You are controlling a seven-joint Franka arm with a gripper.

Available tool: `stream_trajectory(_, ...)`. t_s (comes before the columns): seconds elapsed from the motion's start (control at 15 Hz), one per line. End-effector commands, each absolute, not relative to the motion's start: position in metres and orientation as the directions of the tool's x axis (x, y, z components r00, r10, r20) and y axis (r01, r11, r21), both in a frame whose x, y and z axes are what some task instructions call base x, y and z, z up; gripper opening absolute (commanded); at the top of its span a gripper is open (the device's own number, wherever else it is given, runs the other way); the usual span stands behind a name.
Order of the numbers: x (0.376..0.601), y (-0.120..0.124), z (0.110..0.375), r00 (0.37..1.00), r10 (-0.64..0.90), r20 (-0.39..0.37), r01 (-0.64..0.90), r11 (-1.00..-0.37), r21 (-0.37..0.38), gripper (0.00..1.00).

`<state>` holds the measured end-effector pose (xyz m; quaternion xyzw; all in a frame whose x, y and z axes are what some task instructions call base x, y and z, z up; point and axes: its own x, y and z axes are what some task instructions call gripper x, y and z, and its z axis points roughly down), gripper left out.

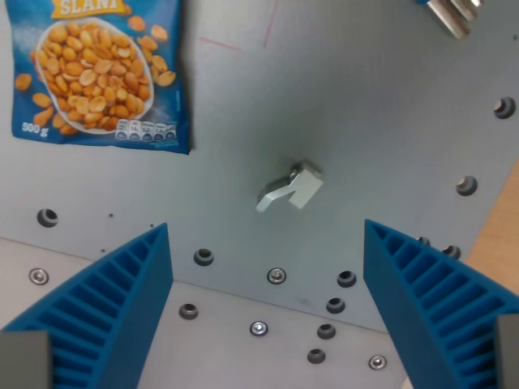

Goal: Move in gripper positive y

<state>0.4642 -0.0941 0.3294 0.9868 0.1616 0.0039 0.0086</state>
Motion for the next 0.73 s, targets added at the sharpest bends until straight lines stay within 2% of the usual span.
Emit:
stream_trajectory(0.07,0.474,-0.110,0.332,0.942,0.335,-0.006,0.335,-0.942,0.000,1.00)
stream_trajectory(0.73,0.490,-0.157,0.332,0.942,0.335,-0.006,0.335,-0.942,0.000,1.00)
